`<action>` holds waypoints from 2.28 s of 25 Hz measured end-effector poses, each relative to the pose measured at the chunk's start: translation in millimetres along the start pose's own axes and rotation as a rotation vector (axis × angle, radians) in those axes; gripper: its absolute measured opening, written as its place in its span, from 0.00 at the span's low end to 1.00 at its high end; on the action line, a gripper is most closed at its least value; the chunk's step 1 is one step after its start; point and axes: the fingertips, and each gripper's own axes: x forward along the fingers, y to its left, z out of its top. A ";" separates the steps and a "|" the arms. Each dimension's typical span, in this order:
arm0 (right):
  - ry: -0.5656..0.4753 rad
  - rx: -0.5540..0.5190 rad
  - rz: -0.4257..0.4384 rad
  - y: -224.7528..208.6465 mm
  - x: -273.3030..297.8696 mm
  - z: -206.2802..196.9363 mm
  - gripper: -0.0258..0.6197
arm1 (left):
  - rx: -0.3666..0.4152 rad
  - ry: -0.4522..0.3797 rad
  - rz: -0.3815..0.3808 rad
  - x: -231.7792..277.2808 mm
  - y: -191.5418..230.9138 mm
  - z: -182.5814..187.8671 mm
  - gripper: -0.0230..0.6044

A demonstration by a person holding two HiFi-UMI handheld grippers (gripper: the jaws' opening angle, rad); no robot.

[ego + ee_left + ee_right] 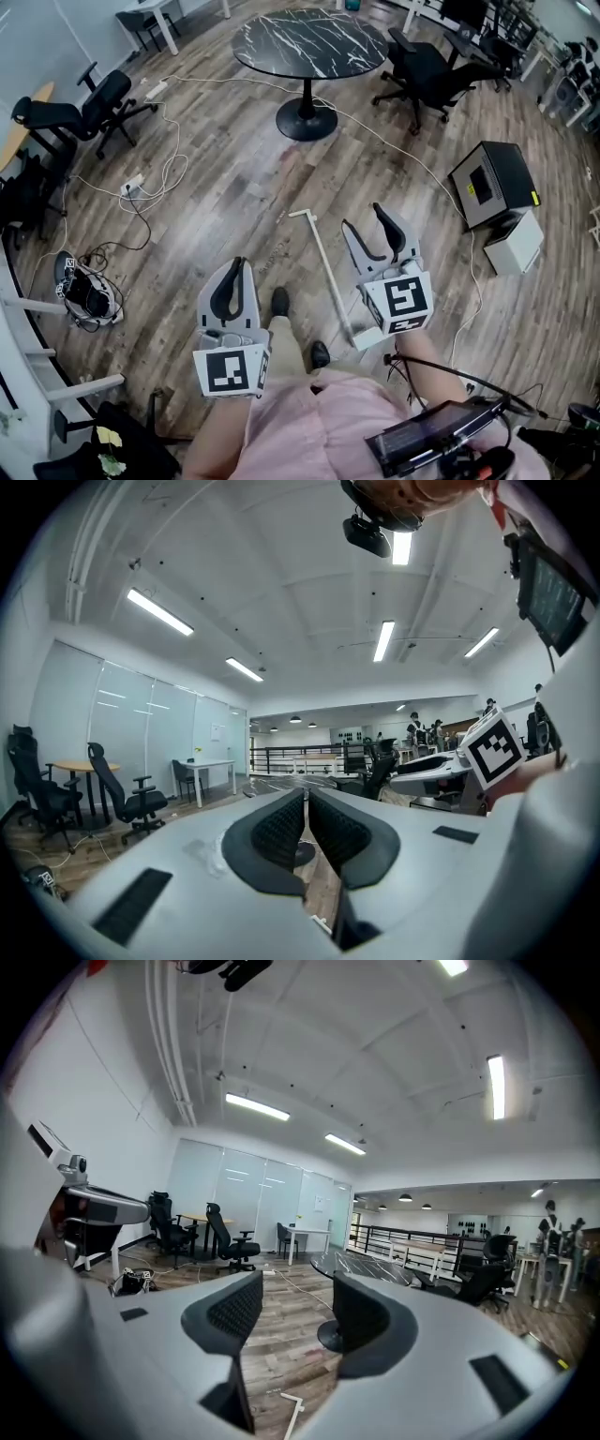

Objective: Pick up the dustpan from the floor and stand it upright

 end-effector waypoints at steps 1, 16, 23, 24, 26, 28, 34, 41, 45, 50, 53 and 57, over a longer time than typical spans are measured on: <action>0.006 -0.003 -0.001 -1.5 12.6 -0.9 0.40 | -0.008 0.005 0.002 9.9 8.6 -4.8 0.08; 0.108 -0.005 -0.052 -23.4 204.1 -9.3 0.40 | -0.078 0.069 -0.100 185.6 126.0 -43.3 0.08; 0.130 -0.004 -0.059 -36.3 254.1 -14.1 0.40 | -0.090 0.097 -0.138 240.9 148.2 -51.0 0.08; 0.135 -0.002 -0.060 -38.3 258.3 -16.9 0.40 | -0.087 0.096 -0.140 247.0 150.0 -51.4 0.08; 0.143 0.002 -0.061 -42.4 266.9 -23.3 0.40 | -0.081 0.100 -0.141 258.4 153.1 -54.7 0.08; 0.152 0.005 -0.054 -45.3 275.8 -32.2 0.40 | -0.071 0.112 -0.139 267.7 155.8 -61.1 0.08; 0.206 0.025 -0.017 -55.4 306.2 -74.7 0.40 | -0.011 0.117 -0.149 302.9 158.0 -84.4 0.08; 0.277 0.057 0.028 -63.5 338.2 -154.2 0.40 | -0.020 0.175 -0.164 348.7 144.0 -139.6 0.08; 0.328 0.069 0.054 -60.2 352.7 -212.1 0.40 | -0.020 0.208 -0.179 367.3 133.0 -183.2 0.08; 0.403 0.071 0.078 -50.2 364.1 -289.9 0.41 | -0.025 0.258 -0.194 377.7 121.6 -242.2 0.08; 0.437 0.077 0.092 -43.2 365.8 -333.3 0.41 | -0.020 0.284 -0.206 377.9 112.2 -277.4 0.07; 0.490 0.085 0.102 -34.2 364.2 -396.5 0.41 | -0.014 0.315 -0.216 376.1 99.4 -323.9 0.08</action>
